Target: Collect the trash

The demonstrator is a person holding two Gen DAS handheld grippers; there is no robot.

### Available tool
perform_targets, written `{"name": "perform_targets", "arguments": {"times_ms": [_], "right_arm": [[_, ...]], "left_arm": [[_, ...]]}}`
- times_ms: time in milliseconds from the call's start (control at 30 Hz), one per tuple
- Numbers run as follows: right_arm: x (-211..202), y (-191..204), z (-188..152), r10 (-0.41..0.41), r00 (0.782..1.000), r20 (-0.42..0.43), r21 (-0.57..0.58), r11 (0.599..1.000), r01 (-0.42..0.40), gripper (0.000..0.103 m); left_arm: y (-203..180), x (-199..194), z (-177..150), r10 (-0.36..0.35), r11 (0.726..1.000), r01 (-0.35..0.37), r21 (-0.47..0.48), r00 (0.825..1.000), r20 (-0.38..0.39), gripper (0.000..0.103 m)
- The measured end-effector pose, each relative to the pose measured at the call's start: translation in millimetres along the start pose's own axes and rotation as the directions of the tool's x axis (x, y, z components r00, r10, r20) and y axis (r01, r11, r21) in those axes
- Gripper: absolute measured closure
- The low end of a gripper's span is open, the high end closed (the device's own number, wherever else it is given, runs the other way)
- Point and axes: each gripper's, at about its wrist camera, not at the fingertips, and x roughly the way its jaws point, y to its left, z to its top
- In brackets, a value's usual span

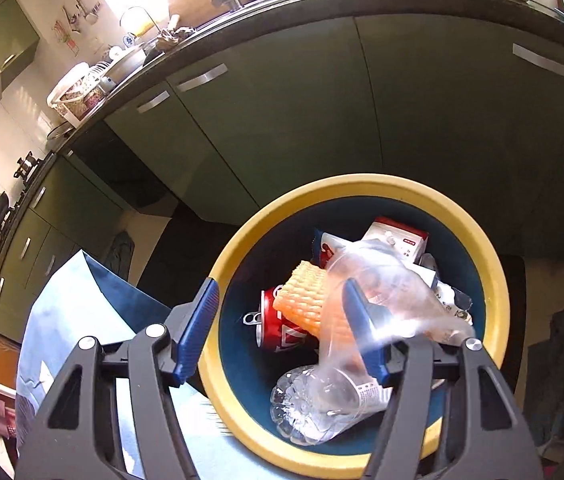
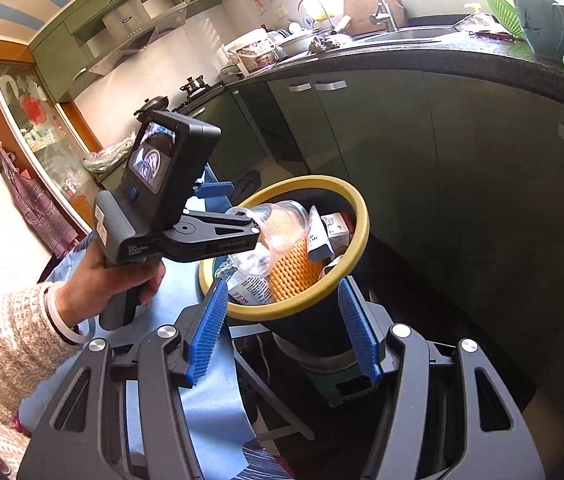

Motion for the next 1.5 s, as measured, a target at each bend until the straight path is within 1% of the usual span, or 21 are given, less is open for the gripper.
{"name": "perform_targets", "arguments": {"times_ms": [133, 233, 333, 433, 567, 767, 833, 900, 1000, 1033, 1067, 1100, 1133, 1200, 1267, 1333, 1400, 1433, 1500], "right_arm": [[0, 2, 1, 0.000, 1.000, 0.002, -0.006, 1.000, 0.000, 0.045], [0, 5, 1, 0.006, 1.000, 0.001, -0.008, 1.000, -0.006, 0.045], [0, 9, 0, 0.016, 1.000, 0.000, -0.014, 1.000, -0.016, 0.045], [-2, 11, -1, 0.017, 1.000, 0.000, -0.022, 1.000, -0.017, 0.045], [-3, 7, 1, 0.012, 1.000, 0.005, -0.015, 1.000, -0.012, 0.045], [0, 10, 0, 0.029, 1.000, -0.006, -0.017, 0.999, -0.029, 0.045], [2, 11, 1, 0.030, 1.000, -0.008, -0.021, 0.999, -0.030, 0.045], [2, 13, 1, 0.035, 0.999, -0.006, -0.024, 0.999, -0.035, 0.045], [3, 17, 2, 0.037, 0.999, -0.008, -0.034, 0.999, -0.037, 0.045], [3, 18, 2, 0.038, 0.999, -0.009, -0.037, 0.999, -0.039, 0.045], [4, 19, 3, 0.041, 0.999, -0.011, -0.041, 0.998, -0.041, 0.045], [4, 21, 3, 0.040, 0.999, -0.013, -0.045, 0.998, -0.041, 0.045], [5, 22, 3, 0.040, 0.999, -0.014, -0.049, 0.998, -0.040, 0.045], [6, 26, 4, 0.044, 0.999, -0.015, -0.055, 0.997, -0.044, 0.045], [5, 32, 4, 0.050, 0.999, -0.013, -0.065, 0.997, -0.051, 0.045], [3, 40, 5, 0.061, 0.998, -0.009, -0.080, 0.995, -0.062, 0.045], [1, 51, 6, 0.075, 0.997, -0.004, -0.099, 0.992, -0.075, 0.044], [-1, 56, 5, 0.080, 0.997, -0.001, -0.111, 0.991, -0.080, 0.039], [-3, 73, 5, 0.089, 0.996, 0.001, -0.149, 0.985, -0.088, 0.036]], "left_arm": [[15, -11, 4, -0.013, 0.998, 0.013, -0.057, 1.000, -0.002, 0.041], [23, -10, 3, -0.008, 0.997, 0.007, -0.078, 1.000, -0.017, 0.041], [26, -1, 2, -0.048, 0.994, 0.042, -0.098, 0.997, -0.064, 0.041], [28, 0, 1, -0.082, 0.991, 0.072, -0.116, 0.992, -0.091, 0.041], [32, -10, -9, -0.076, 0.993, 0.066, -0.103, 0.993, -0.094, 0.041], [50, -28, -25, -0.101, 0.987, 0.087, -0.134, 0.990, -0.097, 0.041], [56, -39, -31, -0.111, 0.984, 0.096, -0.152, 0.990, -0.090, 0.041], [65, -54, -39, -0.122, 0.977, 0.109, -0.181, 0.991, -0.063, 0.041], [82, -84, -57, -0.158, 0.956, 0.154, -0.250, 0.987, 0.004, 0.041], [89, -97, -65, -0.160, 0.948, 0.163, -0.273, 0.986, 0.033, 0.037], [94, -110, -74, -0.154, 0.942, 0.165, -0.293, 0.986, 0.062, 0.033], [100, -125, -85, -0.140, 0.935, 0.164, -0.315, 0.985, 0.096, 0.025], [106, -139, -97, -0.122, 0.928, 0.159, -0.336, 0.984, 0.129, 0.019], [116, -169, -122, -0.080, 0.915, 0.145, -0.375, 0.980, 0.184, 0.016], [127, -199, -149, -0.045, 0.897, 0.142, -0.419, 0.971, 0.233, 0.013], [136, -231, -179, 0.012, 0.876, 0.122, -0.466, 0.962, 0.274, 0.007], [145, -262, -209, 0.080, 0.847, 0.099, -0.523, 0.948, 0.308, 0.007], [147, -276, -226, 0.115, 0.829, 0.083, -0.553, 0.942, 0.314, 0.007], [153, -301, -256, 0.189, 0.786, 0.042, -0.617, 0.934, 0.304, 0.007]]}}
